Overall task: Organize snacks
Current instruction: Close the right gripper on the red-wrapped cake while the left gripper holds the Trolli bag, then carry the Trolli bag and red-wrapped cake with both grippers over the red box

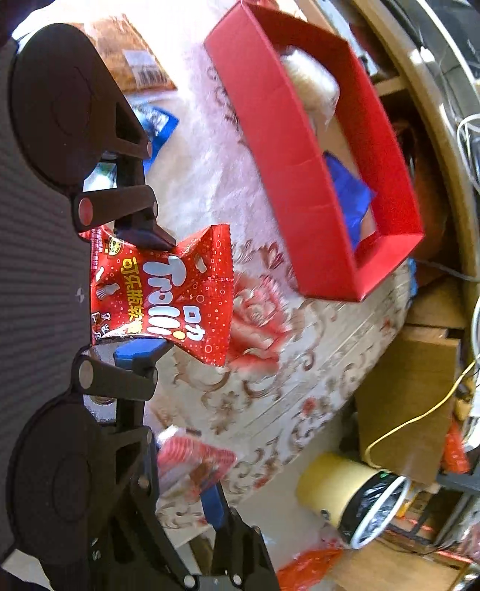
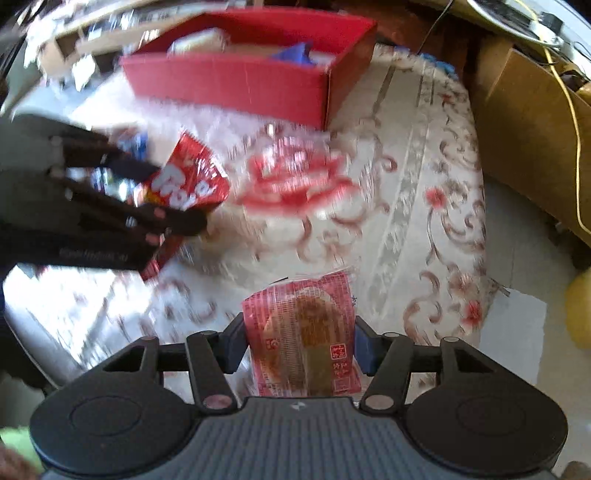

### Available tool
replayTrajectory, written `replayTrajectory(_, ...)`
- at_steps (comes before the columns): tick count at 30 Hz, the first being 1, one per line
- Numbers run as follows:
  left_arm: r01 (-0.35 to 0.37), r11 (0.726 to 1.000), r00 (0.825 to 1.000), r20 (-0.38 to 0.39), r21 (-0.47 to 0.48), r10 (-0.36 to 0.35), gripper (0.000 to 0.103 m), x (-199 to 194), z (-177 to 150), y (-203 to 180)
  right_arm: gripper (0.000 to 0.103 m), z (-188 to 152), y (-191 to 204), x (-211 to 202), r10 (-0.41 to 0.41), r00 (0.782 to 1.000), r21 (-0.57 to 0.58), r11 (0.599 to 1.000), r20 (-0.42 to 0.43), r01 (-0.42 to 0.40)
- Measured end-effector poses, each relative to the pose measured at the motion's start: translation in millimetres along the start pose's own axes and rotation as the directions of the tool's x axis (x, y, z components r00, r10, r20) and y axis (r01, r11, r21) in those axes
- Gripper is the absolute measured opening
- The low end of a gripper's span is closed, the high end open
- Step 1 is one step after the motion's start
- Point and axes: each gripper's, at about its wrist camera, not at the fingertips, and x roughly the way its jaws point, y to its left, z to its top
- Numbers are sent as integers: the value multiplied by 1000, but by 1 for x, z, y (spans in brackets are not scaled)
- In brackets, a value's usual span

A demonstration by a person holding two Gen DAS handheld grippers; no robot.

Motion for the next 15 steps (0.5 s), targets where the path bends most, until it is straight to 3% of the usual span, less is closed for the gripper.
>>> replayTrajectory(5,-11,999,1000,5,-32,11,57,-4,-1,11,53,16,3,-1,5,998,77,997,60,-10)
replayTrajectory(15,-11,997,999,41,-75,14,56,-16,1,28,53,43,14,-7,-23,991,101,995,134,10)
